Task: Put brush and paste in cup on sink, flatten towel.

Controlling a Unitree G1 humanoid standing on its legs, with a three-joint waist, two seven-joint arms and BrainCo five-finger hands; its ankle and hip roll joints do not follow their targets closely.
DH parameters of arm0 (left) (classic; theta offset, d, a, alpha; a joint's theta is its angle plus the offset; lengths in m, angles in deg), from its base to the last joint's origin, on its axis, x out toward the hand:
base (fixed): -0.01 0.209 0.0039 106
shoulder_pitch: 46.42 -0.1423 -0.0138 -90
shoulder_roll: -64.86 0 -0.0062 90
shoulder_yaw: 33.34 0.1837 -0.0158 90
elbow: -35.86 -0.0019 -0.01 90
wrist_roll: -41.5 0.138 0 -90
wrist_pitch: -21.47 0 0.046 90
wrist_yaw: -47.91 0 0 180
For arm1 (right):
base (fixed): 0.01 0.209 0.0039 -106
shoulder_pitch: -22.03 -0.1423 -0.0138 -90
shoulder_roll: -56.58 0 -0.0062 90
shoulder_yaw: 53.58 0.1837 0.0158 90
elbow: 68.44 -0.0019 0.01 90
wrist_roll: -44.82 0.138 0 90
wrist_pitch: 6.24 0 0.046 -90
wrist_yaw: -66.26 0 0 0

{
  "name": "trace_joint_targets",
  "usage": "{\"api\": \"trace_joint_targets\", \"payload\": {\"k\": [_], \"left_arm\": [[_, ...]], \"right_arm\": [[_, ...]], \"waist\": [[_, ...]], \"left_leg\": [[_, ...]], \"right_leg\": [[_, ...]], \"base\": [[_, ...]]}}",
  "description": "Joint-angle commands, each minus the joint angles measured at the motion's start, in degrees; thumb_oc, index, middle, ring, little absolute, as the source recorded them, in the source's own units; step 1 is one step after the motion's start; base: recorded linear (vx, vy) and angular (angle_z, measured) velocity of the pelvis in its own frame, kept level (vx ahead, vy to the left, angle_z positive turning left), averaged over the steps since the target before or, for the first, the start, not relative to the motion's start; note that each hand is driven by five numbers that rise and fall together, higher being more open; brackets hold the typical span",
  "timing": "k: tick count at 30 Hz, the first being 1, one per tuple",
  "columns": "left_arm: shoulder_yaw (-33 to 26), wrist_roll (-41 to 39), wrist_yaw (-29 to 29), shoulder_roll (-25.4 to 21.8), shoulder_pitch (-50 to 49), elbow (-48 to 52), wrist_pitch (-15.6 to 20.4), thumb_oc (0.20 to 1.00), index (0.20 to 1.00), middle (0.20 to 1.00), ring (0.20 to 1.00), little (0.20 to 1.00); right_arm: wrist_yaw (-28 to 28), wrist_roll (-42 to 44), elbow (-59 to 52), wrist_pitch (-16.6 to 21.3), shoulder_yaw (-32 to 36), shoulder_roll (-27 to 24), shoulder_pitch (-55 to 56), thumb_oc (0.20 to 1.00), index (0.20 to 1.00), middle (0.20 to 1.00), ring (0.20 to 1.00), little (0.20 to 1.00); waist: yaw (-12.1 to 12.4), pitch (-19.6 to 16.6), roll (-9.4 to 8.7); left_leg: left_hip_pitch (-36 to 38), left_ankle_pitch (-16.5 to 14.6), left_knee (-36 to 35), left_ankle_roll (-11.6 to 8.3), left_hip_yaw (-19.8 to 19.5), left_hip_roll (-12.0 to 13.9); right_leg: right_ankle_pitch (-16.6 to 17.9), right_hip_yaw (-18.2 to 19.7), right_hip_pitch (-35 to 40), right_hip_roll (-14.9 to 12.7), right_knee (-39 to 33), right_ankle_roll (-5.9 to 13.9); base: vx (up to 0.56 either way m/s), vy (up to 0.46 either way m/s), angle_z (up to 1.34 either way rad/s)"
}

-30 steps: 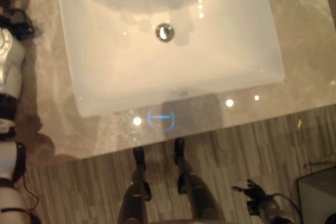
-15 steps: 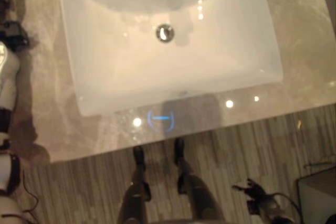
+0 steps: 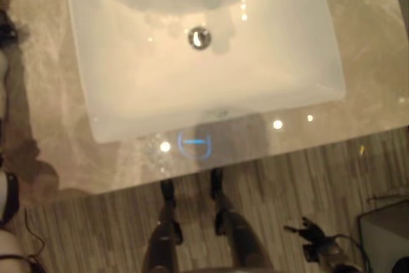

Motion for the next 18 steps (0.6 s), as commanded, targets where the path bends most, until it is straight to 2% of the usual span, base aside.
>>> {"api": "trace_joint_targets", "payload": {"k": [1, 2, 8, 18], "left_arm": [[2.83, -0.12, -1.00, -3.69, 4.83, -3.33, 1.96, 0.200, 0.200, 0.200, 0.200, 0.200], [4.37, -0.64, -0.68, -3.80, 7.04, -6.53, 1.60, 0.200, 0.200, 0.200, 0.200, 0.200], [6.75, -0.45, -0.66, -1.87, 9.73, -7.26, 1.63, 0.200, 0.200, 0.200, 0.200, 0.200], [8.04, 0.61, -0.12, 1.80, 8.60, -0.01, 2.86, 0.200, 0.200, 0.200, 0.200, 0.200]], "right_arm": [[-0.06, 2.31, 1.04, -0.44, 0.56, -3.37, 4.82, 1.000, 1.000, 1.000, 1.000, 1.000], [0.11, 2.46, 1.97, -0.57, 0.57, -3.14, 5.69, 1.000, 1.000, 1.000, 1.000, 1.000], [0.28, 3.32, 1.69, -0.41, 0.67, -2.48, 5.93, 1.000, 1.000, 1.000, 1.000, 1.000], [-0.99, 3.50, -0.70, 0.80, 1.50, -4.04, 5.06, 1.000, 1.000, 1.000, 1.000, 1.000]], "waist": [[-0.23, -1.54, -0.14], [-0.82, -1.65, -0.59], [-1.64, -2.22, -1.07], [-2.05, -2.45, -0.49]], "left_leg": [[0.89, -2.39, 0.67, -0.09, -3.20, 1.37], [0.50, -2.39, 0.67, -0.10, -3.15, 1.53], [-0.05, -2.63, 0.67, -0.08, -2.99, 1.75], [-0.77, -2.71, 0.67, -0.01, -3.56, 1.32]], "right_leg": [[-1.47, -0.39, 3.29, -2.67, -0.13, 6.52], [-1.41, -0.12, 2.87, -2.48, -0.13, 6.55], [-1.54, 0.55, 2.01, -2.19, -0.13, 6.44], [-1.60, 0.92, 1.41, -2.19, -0.13, 6.38]], "base": [[0.06, 0.012, -0.03], [0.06, 0.015, 0.01], [0.05, 0.010, -0.05], [0.00, 0.000, 0.00]]}}
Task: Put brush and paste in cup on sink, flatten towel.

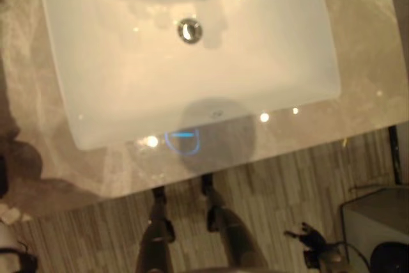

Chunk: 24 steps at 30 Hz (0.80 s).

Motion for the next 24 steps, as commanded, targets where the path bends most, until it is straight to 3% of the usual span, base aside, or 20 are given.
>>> {"api": "trace_joint_targets", "payload": {"k": [1, 19, 24], "left_arm": [[2.18, 0.71, 0.07, 2.17, -0.58, 0.74, 2.85, 0.200, 0.200, 0.200, 0.200, 0.200], [5.36, 1.62, 0.58, 5.59, 3.72, -3.42, 2.11, 0.200, 0.200, 0.200, 0.200, 0.200], [3.98, 4.01, -1.25, 6.44, 3.15, -3.95, 1.64, 0.200, 0.200, 0.200, 0.200, 0.200]], "right_arm": [[-1.40, 1.14, 1.61, -0.29, 1.16, -4.02, 1.92, 1.000, 1.000, 1.000, 1.000, 1.000], [-0.69, 1.89, 2.28, -0.44, 0.59, -3.87, 2.05, 1.000, 1.000, 1.000, 1.000, 1.000], [-0.84, 1.45, 2.61, -0.46, 0.18, -3.36, 2.01, 1.000, 1.000, 1.000, 1.000, 1.000]], "waist": [[-0.46, -2.50, 2.23], [-0.72, -2.21, 2.99], [-0.48, -1.97, 2.96]], "left_leg": [[-0.07, -2.63, 0.66, 0.09, -4.48, 1.18], [0.08, -2.57, 0.66, 0.03, -3.79, 1.19], [0.58, -2.46, 0.66, 0.05, -3.57, 1.25]], "right_leg": [[-1.78, -0.36, 2.55, -2.43, -0.13, 6.45], [-1.32, 0.26, 2.06, -2.38, -0.13, 6.33], [-1.27, 0.53, 2.36, -2.34, -0.13, 6.19]], "base": [[0.00, 0.000, 0.00], [-0.01, -0.010, -0.02], [-0.03, -0.025, -0.01]]}}
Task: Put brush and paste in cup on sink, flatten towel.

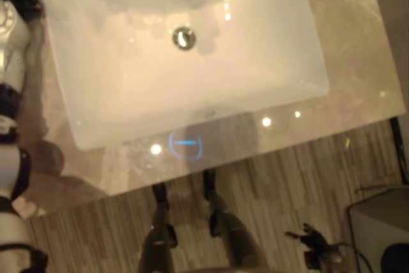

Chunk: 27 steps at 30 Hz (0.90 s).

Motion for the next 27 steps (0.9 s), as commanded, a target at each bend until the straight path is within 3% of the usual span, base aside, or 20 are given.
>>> {"api": "trace_joint_targets", "payload": {"k": [1, 6, 8, 9, 10, 11, 13, 14, 15, 16, 22, 26, 27], "left_arm": [[-1.25, 2.81, -1.50, 0.53, 2.07, -2.66, 1.38, 0.200, 0.200, 0.200, 0.200, 0.200], [-6.38, 5.25, -3.75, 0.14, -2.47, -3.85, -0.29, 0.200, 0.200, 0.200, 0.200, 0.200], [-12.56, 4.44, -5.78, 0.69, -9.41, 4.18, 1.02, 0.200, 0.200, 0.200, 0.200, 0.200], [-29.02, 9.56, -7.48, 1.96, -31.70, 18.68, 1.62, 0.200, 0.200, 0.200, 0.200, 0.200], [-29.68, 9.65, -7.49, 2.04, -32.39, 19.06, 1.50, 0.200, 0.200, 0.200, 0.200, 0.200], [-41.09, 9.74, -6.78, 8.71, -50.32, 27.53, 2.75, 0.200, 0.200, 0.200, 0.200, 0.200], [-49.68, 11.82, -7.19, 14.97, -62.40, 32.69, 3.33, 0.200, 0.200, 0.200, 0.200, 0.200], [-50.09, 11.89, -7.18, 15.22, -62.88, 33.06, 3.20, 0.200, 0.200, 0.200, 0.200, 0.200], [-54.49, 11.52, -6.83, 20.04, -69.98, 36.25, 3.96, 0.200, 0.200, 0.200, 0.200, 0.200], [-56.34, 12.63, -6.43, 22.00, -73.58, 37.87, 3.65, 0.200, 0.200, 0.200, 0.200, 0.200], [-64.53, 19.08, -6.01, 29.93, -86.69, 42.11, 2.47, 0.200, 0.200, 0.200, 0.200, 0.200], [-68.96, 23.56, -8.61, 33.61, -92.19, 36.67, 0.68, 0.200, 0.200, 0.200, 0.200, 0.200], [-69.25, 23.31, -9.06, 34.72, -94.58, 25.99, -1.18, 0.200, 0.200, 0.200, 0.200, 0.200]], "right_arm": [[-0.36, 1.36, 2.32, -0.47, 0.45, -3.29, 1.90, 1.000, 1.000, 1.000, 1.000, 1.000], [-0.52, 0.41, 3.04, -0.85, 0.56, -2.71, 2.08, 1.000, 1.000, 1.000, 1.000, 1.000], [-1.13, -0.51, 3.27, -1.48, 1.65, -1.07, 2.30, 1.000, 1.000, 1.000, 1.000, 1.000], [-1.10, -1.06, 2.48, -1.15, 3.82, -0.01, 3.88, 1.000, 1.000, 1.000, 1.000, 1.000], [-1.09, -1.05, 2.47, -1.16, 3.61, -0.21, 3.82, 1.000, 1.000, 1.000, 1.000, 1.000], [-0.73, -2.46, 1.82, -1.20, 5.41, 0.56, 5.02, 1.000, 1.000, 1.000, 1.000, 1.000], [-0.23, -4.28, 1.48, -1.51, 6.05, 0.74, 5.47, 1.000, 1.000, 1.000, 1.000, 1.000], [-0.23, -4.29, 1.45, -1.52, 5.85, 0.59, 5.46, 1.000, 1.000, 1.000, 1.000, 1.000], [-0.04, -5.79, 1.82, -1.80, 7.23, 0.26, 5.45, 1.000, 1.000, 1.000, 1.000, 1.000], [0.03, -6.32, 2.34, -1.94, 7.82, 0.09, 5.09, 1.000, 1.000, 1.000, 1.000, 1.000], [0.89, -9.24, 4.17, -2.14, 8.62, 0.19, 5.45, 1.000, 1.000, 1.000, 1.000, 1.000], [1.17, -10.51, 3.79, -2.18, 8.52, 0.66, 6.00, 1.000, 1.000, 1.000, 1.000, 1.000], [1.28, -11.09, 3.44, -2.35, 8.35, 0.46, 6.55, 1.000, 1.000, 1.000, 1.000, 1.000]], "waist": [[-0.50, 0.91, 1.75], [0.66, 0.67, 2.13], [2.03, 0.57, 2.14], [3.82, 1.27, 2.56], [3.57, 0.98, 2.67], [5.17, 1.05, 2.61], [6.50, 0.64, 2.99], [6.31, 0.61, 3.05], [7.42, -0.14, 3.49], [7.97, -0.65, 3.84], [10.06, -3.12, 4.48], [11.00, -4.58, 4.38], [11.28, -5.28, 4.48]], "left_leg": [[0.91, -2.50, 0.65, 0.03, -5.06, 1.25], [3.30, -2.82, 0.65, -0.11, -4.99, 1.13], [5.16, -3.24, 0.65, -0.15, -5.07, 1.14], [8.80, -4.05, 0.65, -0.37, -4.68, 1.25], [8.44, -3.83, 0.65, -0.34, -4.65, 1.18], [11.43, -4.49, 0.65, -0.42, -4.32, 1.13], [14.09, -5.18, 0.65, -0.39, -4.26, 1.08], [14.08, -5.07, 0.65, -0.37, -4.21, 1.06], [16.45, -5.70, 0.65, -0.15, -4.29, 1.11], [17.50, -5.86, 0.65, 0.03, -4.40, 1.08], [21.52, -6.51, 0.65, 0.61, -5.10, 0.82], [23.62, -6.72, 0.65, 0.73, -5.59, 0.59], [24.86, -7.05, 0.65, 0.81, -5.48, 0.59]], "right_leg": [[-1.99, -0.87, 3.45, -2.44, -0.13, 6.75], [-2.61, -1.27, 5.79, -2.62, -0.13, 6.52], [-3.12, -2.10, 7.78, -2.98, -0.13, 6.43], [-4.24, -2.86, 11.50, -3.20, -0.13, 6.06], [-4.09, -2.82, 11.13, -3.26, -0.13, 6.03], [-5.11, -3.42, 13.99, -3.28, -0.13, 5.62], [-6.08, -3.80, 16.69, -3.39, -0.13, 5.35], [-5.98, -3.75, 16.66, -3.41, -0.13, 5.32], [-6.72, -4.19, 19.18, -3.57, -0.13, 5.20], [-6.99, -4.46, 20.29, -3.61, -0.13, 5.19], [-8.23, -5.61, 25.03, -4.02, -0.13, 4.79], [-8.91, -6.54, 28.03, -4.20, -0.13, 4.61], [-9.30, -6.79, 29.32, -4.28, -0.13, 4.64]], "base": [[-0.04, -0.033, -0.01], [-0.01, -0.025, -0.02], [-0.01, -0.089, -0.11], [-0.01, -0.062, -0.10], [0.01, -0.049, -0.11], [-0.02, -0.024, -0.11], [-0.03, -0.019, -0.09], [-0.05, 0.001, 0.45], [-0.05, 0.014, 0.72], [-0.05, 0.014, 0.68], [-0.09, 0.029, 0.05], [-0.08, 0.002, 0.12], [-0.07, -0.006, 0.11]]}}
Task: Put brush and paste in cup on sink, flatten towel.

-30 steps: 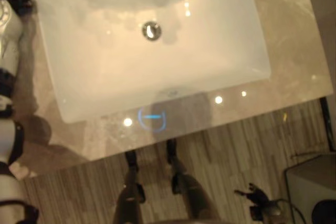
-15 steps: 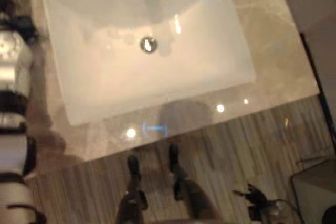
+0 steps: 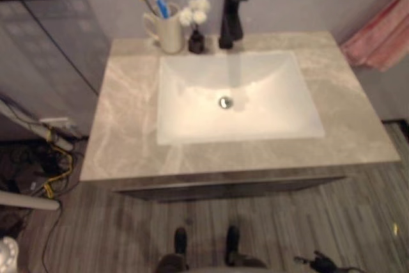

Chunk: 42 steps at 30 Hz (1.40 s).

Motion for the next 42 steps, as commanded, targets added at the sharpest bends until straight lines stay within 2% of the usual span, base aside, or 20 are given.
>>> {"api": "trace_joint_targets", "payload": {"k": [1, 5, 6, 8, 9, 10, 11, 12, 13, 15, 21, 27, 29, 31, 32, 35, 38, 40, 41, 42], "left_arm": [[-1.41, 2.05, -2.02, -2.06, -1.45, -8.85, -0.69, 0.200, 0.200, 0.200, 0.200, 0.200], [3.96, 3.18, 1.97, -1.39, -3.77, -25.68, -3.32, 0.200, 0.200, 0.200, 0.200, 0.200], [9.34, 2.84, 5.79, -1.29, -2.32, -39.98, -5.52, 0.200, 0.200, 0.200, 0.200, 0.200], [15.30, 3.53, 10.25, -0.21, 0.21, -52.05, -7.82, 0.200, 0.200, 0.200, 0.200, 0.200], [17.61, 3.94, 11.90, 0.50, 1.68, -57.16, -8.41, 0.416, 0.416, 0.416, 0.416, 0.416], [23.12, 7.33, 14.16, 1.09, 4.53, -63.80, -9.76, 1.000, 1.000, 1.000, 1.000, 1.000], [25.67, 9.40, 15.37, 1.36, 5.74, -66.46, -10.69, 1.000, 1.000, 1.000, 1.000, 1.000], [30.31, 11.08, 17.58, 2.61, 8.90, -69.84, -11.83, 1.000, 1.000, 1.000, 1.000, 1.000], [35.54, 14.18, 17.84, 5.16, 11.21, -71.49, -11.70, 1.000, 1.000, 1.000, 1.000, 1.000], [41.20, 19.26, 17.57, 6.40, 12.26, -70.72, -11.60, 1.000, 1.000, 1.000, 1.000, 1.000], [53.85, 26.67, 17.32, 6.96, 16.02, -64.40, -8.94, 1.000, 1.000, 1.000, 1.000, 1.000], [58.57, 32.61, 16.32, 6.72, 18.33, -62.99, -8.25, 1.000, 1.000, 1.000, 1.000, 1.000], [58.91, 33.73, 16.40, 6.81, 18.51, -63.55, -8.17, 1.000, 1.000, 1.000, 1.000, 1.000], [58.81, 34.32, 16.24, 7.00, 18.85, -63.60, -8.63, 1.000, 1.000, 1.000, 1.000, 1.000], [58.73, 35.24, 16.35, 6.80, 18.64, -63.64, -8.91, 1.000, 1.000, 1.000, 1.000, 1.000], [58.48, 35.64, 16.34, 6.85, 18.00, -63.57, -9.16, 1.000, 1.000, 1.000, 1.000, 1.000], [57.99, 34.71, 16.47, 7.06, 17.95, -63.39, -9.24, 1.000, 1.000, 1.000, 1.000, 1.000], [57.36, 33.68, 16.42, 6.88, 17.86, -62.62, -9.15, 1.000, 1.000, 1.000, 1.000, 1.000], [57.35, 33.67, 16.44, 6.86, 17.85, -62.59, -9.16, 1.000, 1.000, 1.000, 1.000, 1.000], [56.45, 32.78, 16.17, 6.56, 17.89, -62.25, -9.13, 1.000, 1.000, 1.000, 1.000, 1.000]], "right_arm": [[0.12, -1.79, 1.09, 0.07, -1.44, -0.82, 0.03, 1.000, 1.000, 1.000, 1.000, 1.000], [0.40, -2.84, 0.56, -0.05, -1.76, -0.79, 1.11, 1.000, 1.000, 1.000, 1.000, 1.000], [0.30, -3.50, 0.87, -0.14, -2.51, -1.13, 0.73, 1.000, 1.000, 1.000, 1.000, 1.000], [0.59, -5.08, 1.36, -0.38, -3.99, -1.67, 0.45, 1.000, 1.000, 1.000, 1.000, 1.000], [0.71, -5.91, 1.68, -0.49, -5.00, -1.89, 0.05, 1.000, 1.000, 1.000, 1.000, 1.000], [0.91, -7.50, 1.87, -0.40, -6.67, -2.54, -0.53, 1.000, 1.000, 1.000, 1.000, 1.000], [1.31, -8.44, 2.35, -0.69, -7.60, -3.01, -1.08, 1.000, 1.000, 1.000, 1.000, 1.000], [1.39, -8.94, 2.65, -0.97, -8.66, -4.22, -3.15, 1.000, 1.000, 1.000, 1.000, 1.000], [0.81, -7.72, 2.69, -1.02, -8.60, -4.92, -5.71, 1.000, 1.000, 1.000, 1.000, 1.000], [0.45, -7.18, 2.45, -0.68, -8.64, -4.78, -6.49, 1.000, 1.000, 1.000, 1.000, 1.000], [-1.79, -5.67, 1.86, -0.15, -7.93, -2.72, -6.31, 1.000, 1.000, 1.000, 1.000, 1.000], [-3.44, -6.07, 2.56, -0.34, -6.08, -1.15, -4.52, 1.000, 1.000, 1.000, 1.000, 1.000], [-3.85, -6.37, 2.74, -0.33, -5.82, -0.86, -4.49, 1.000, 1.000, 1.000, 1.000, 1.000], [-4.19, -6.33, 2.62, -0.33, -5.87, -0.41, -4.59, 1.000, 1.000, 1.000, 1.000, 1.000], [-4.03, -6.02, 2.43, -0.18, -5.59, -0.18, -3.28, 1.000, 1.000, 1.000, 1.000, 1.000], [-4.53, -6.19, 3.95, -0.18, -4.57, -0.74, -2.51, 1.000, 1.000, 1.000, 1.000, 1.000], [-4.76, -6.45, 4.50, -0.16, -4.41, -1.03, -3.23, 1.000, 1.000, 1.000, 1.000, 1.000], [-5.12, -6.86, 4.61, -0.15, -4.83, -1.61, -5.26, 1.000, 1.000, 1.000, 1.000, 1.000], [-5.12, -6.87, 4.63, -0.15, -4.83, -1.60, -5.27, 1.000, 1.000, 1.000, 1.000, 1.000], [-5.37, -7.59, 2.64, 0.19, -6.41, -2.02, -6.71, 1.000, 1.000, 1.000, 1.000, 1.000]], "waist": [[-0.49, -0.87, -0.56], [-0.48, -1.87, -0.59], [-0.68, -2.29, -0.55], [-1.49, -2.55, -0.47], [-1.65, -2.67, -0.53], [-2.05, -2.52, -0.69], [-2.37, -2.50, -0.78], [-2.07, -2.45, -1.15], [-1.63, -2.32, -1.94], [-1.85, -2.53, -2.01], [-2.64, -1.68, -0.65], [-4.30, -0.41, 1.14], [-4.31, 0.60, 1.62], [-3.95, 2.39, 3.00], [-4.80, 2.81, 3.68], [-3.92, 1.99, 4.51], [-3.35, 1.44, 5.02], [-1.28, 0.68, 5.17], [-1.30, 0.71, 5.17], [-0.87, 0.07, 3.78]], "left_leg": [[1.01, -3.03, 0.75, 1.22, 0.11, 0.74], [2.39, -3.21, 0.75, 1.46, 0.79, 0.71], [3.16, -3.28, 0.75, 1.71, 1.00, 0.71], [4.51, -3.48, 0.75, 1.97, 1.18, 0.84], [5.23, -3.58, 0.75, 2.24, 0.79, 0.83], [6.17, -3.50, 0.75, 2.58, -1.10, 0.55], [6.64, -3.72, 0.75, 2.71, -2.04, 0.47], [7.39, -3.91, 1.24, 3.17, -7.69, -0.55], [5.28, -7.05, 6.84, 3.49, -17.97, -4.09], [4.65, -8.80, 9.58, 3.95, -19.72, -5.59], [3.84, -11.92, 13.03, 7.16, -13.88, -9.05], [2.72, -13.12, 14.52, 9.38, -6.73, -11.72], [3.18, -13.27, 14.18, 9.59, -3.75, -11.29], [3.77, -12.86, 13.84, 9.39, -1.27, -9.74], [4.66, -11.78, 11.84, 9.61, 0.14, -9.04], [6.65, -11.68, 9.25, 9.38, 2.97, -7.99], [7.31, -10.73, 7.04, 9.27, 5.27, -7.53], [7.41, -9.92, 5.45, 9.04, 9.25, -6.59], [7.48, -9.89, 5.40, 9.02, 9.23, -6.58], [7.23, -9.11, 4.03, 8.29, 13.00, -5.98]], "right_leg": [[-3.87, -1.31, 3.57, -3.33, 0.23, 3.49], [-4.08, -0.80, 4.61, -3.16, 0.23, 3.43], [-4.01, 0.17, 4.75, -2.90, 0.23, 3.40], [-4.24, 1.72, 5.47, -2.27, 0.23, 3.09], [-4.55, 2.47, 5.86, -1.93, 0.23, 2.78], [-4.78, 3.70, 6.41, -1.48, 0.23, 2.27], [-4.84, 4.09, 6.91, -1.26, 0.23, 2.03], [-4.88, 5.50, 7.34, -0.93, 0.23, 1.52], [-3.77, 8.43, 6.76, -0.70, 0.23, 1.17], [-3.10, 10.43, 5.88, -0.61, 0.76, 1.47], [-0.03, 14.36, 2.29, -2.92, 2.69, 4.61], [5.10, 16.90, -1.40, -6.16, 1.25, 7.44], [5.71, 14.72, -2.78, -6.63, 1.06, 7.62], [1.77, 5.78, -4.58, -7.19, 5.39, 6.64], [-2.32, 3.07, -4.30, -6.48, 12.08, 5.15], [-5.96, -5.93, -0.31, -8.34, 15.94, 4.76], [-7.49, -8.84, 0.40, -9.22, 19.12, 4.50], [-8.88, -16.52, 2.98, -10.90, 20.95, 4.66], [-8.87, -16.55, 3.08, -10.88, 20.89, 4.68], [-7.55, -16.99, 4.67, -8.80, 15.40, 5.34]], "base": [[-0.09, -0.013, 0.08], [-0.05, -0.026, -0.04], [-0.05, -0.052, -0.10], [-0.02, -0.053, -0.35], [-0.01, -0.070, -0.38], [-0.02, -0.073, -0.32], [-0.06, -0.084, -0.12], [-0.16, -0.050, -0.26], [-0.18, -0.007, -0.38], [-0.13, 0.068, -0.78], [-0.15, 0.229, -0.70], [-0.17, 0.254, -0.61], [-0.16, 0.128, -0.79], [-0.18, 0.076, -1.38], [-0.11, 0.038, -1.33], [0.04, -0.013, -0.89], [0.01, -0.055, -1.09], [0.01, -0.133, -1.03], [0.01, -0.284, -0.80], [0.01, -0.231, -0.98]]}}
